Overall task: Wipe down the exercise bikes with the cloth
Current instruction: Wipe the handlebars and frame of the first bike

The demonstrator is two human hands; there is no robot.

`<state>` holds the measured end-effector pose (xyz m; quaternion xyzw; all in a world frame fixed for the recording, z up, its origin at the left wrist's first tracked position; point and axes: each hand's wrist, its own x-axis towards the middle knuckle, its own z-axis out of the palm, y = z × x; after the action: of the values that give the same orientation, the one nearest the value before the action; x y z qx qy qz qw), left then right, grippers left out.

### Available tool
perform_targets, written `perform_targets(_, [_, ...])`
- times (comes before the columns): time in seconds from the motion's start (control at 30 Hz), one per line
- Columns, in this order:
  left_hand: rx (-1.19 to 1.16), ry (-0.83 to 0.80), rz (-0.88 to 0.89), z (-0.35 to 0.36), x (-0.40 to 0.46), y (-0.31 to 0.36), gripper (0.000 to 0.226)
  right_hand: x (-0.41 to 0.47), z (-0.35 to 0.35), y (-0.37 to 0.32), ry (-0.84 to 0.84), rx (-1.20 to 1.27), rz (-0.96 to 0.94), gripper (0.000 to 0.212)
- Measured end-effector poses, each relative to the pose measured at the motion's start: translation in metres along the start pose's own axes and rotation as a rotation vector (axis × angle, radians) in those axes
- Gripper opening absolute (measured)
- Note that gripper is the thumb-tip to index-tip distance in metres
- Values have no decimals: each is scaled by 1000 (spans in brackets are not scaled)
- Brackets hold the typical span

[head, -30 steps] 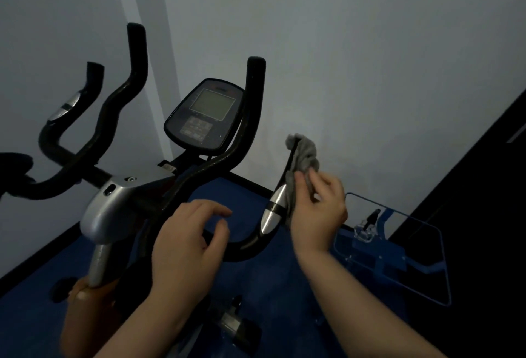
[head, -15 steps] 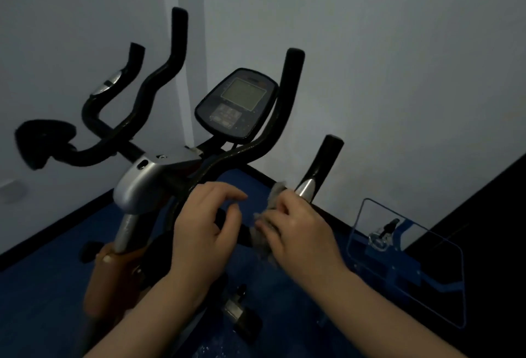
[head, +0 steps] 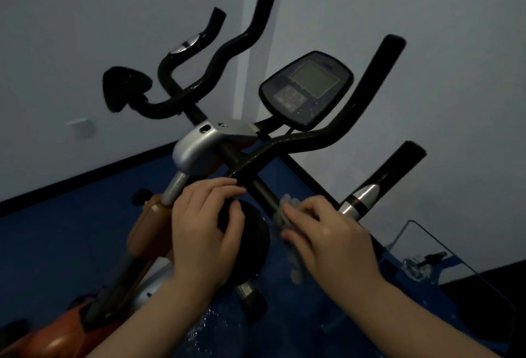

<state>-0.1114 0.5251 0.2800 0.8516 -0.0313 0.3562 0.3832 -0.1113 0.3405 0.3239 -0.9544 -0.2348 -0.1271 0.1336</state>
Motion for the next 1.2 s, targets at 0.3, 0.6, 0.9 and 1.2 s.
perform_targets(0.3, [13, -17, -74, -1, -1, 2, 15, 29, 0, -2, -105, -22, 55, 29])
perform_targets(0.6, [20, -33, -72, -1, -2, 2, 15, 72, 18, -10, -105, 181, 187, 23])
perform_targets(0.9, [-1, -37, -34, 0, -1, -1, 17, 90, 26, -15, -149, 307, 262, 27])
perform_targets(1.2, [41, -155, 106, -4, 2, 2, 19, 7, 12, 2, -17, -125, -127, 32])
